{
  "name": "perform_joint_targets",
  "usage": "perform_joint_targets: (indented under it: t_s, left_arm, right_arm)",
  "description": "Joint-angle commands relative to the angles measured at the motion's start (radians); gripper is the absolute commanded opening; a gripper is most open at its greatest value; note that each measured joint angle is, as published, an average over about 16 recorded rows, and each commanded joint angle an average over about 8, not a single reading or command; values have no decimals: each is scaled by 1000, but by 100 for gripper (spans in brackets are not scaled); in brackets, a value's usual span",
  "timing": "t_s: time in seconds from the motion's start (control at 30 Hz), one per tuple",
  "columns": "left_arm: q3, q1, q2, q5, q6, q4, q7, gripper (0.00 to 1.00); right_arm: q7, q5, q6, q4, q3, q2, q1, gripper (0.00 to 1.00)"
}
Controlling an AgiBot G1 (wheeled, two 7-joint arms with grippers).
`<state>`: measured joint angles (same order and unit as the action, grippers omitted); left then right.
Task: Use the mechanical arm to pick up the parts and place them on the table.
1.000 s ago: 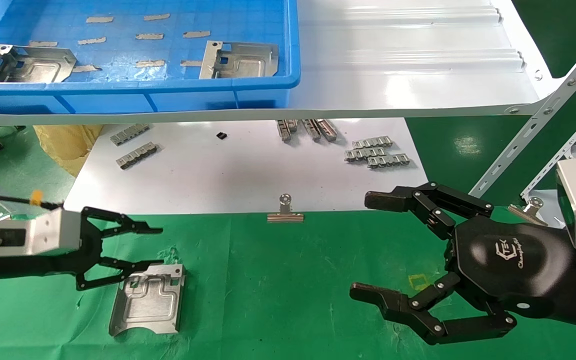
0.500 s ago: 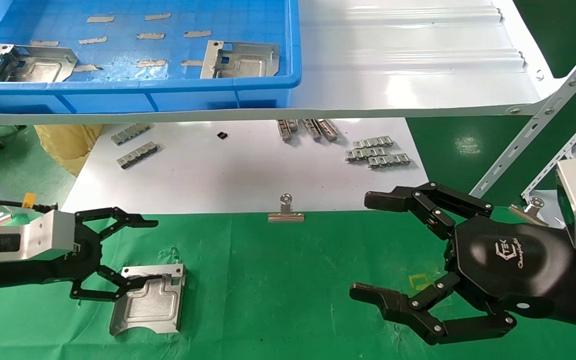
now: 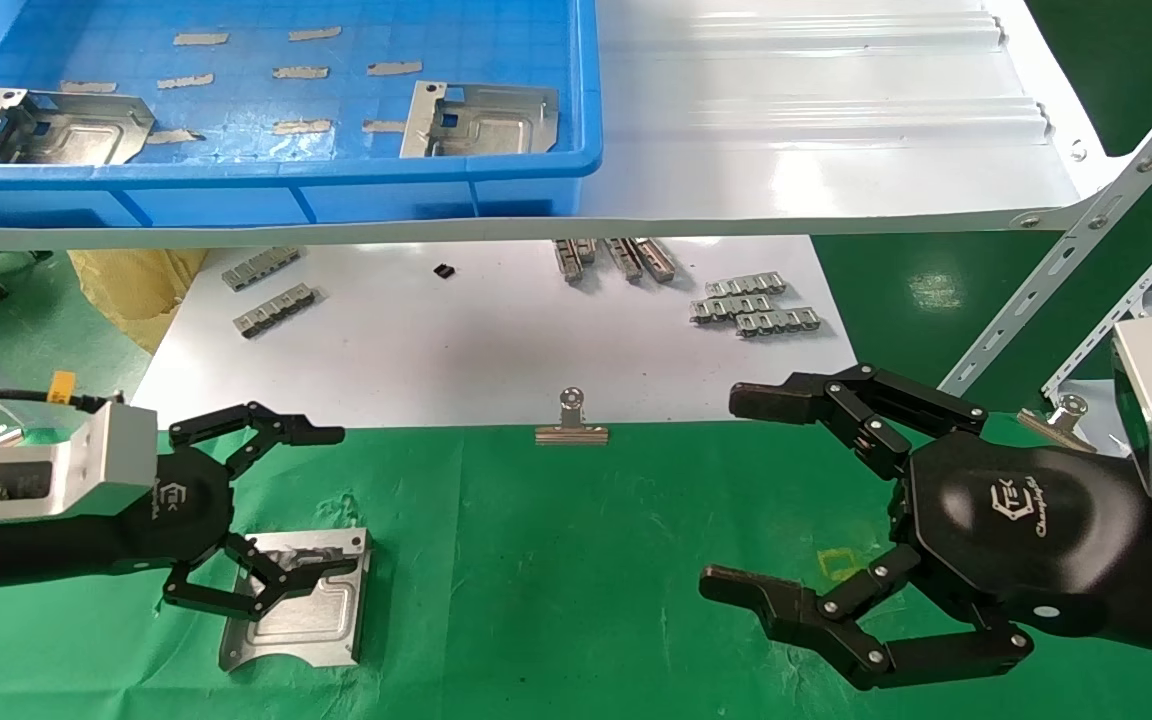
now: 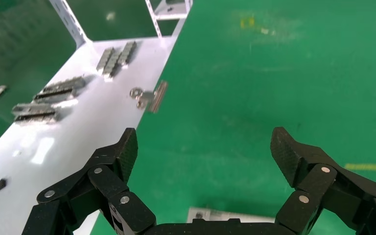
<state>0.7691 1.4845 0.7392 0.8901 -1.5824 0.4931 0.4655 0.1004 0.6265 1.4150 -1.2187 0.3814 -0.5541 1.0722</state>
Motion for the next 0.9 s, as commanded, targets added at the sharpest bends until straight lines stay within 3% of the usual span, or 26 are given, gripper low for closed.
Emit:
perform_joint_targets:
  t_s: [0.03,0.9]
  left_arm:
    - [-21,-18,-6,-7,4,35,-29,100]
    - [-299,-250,-78,-97,53,483,-399,100]
  right_arm:
    - [0,0,0,0,0,0,0,100]
    - [0,0,0,0,0,0,0,100]
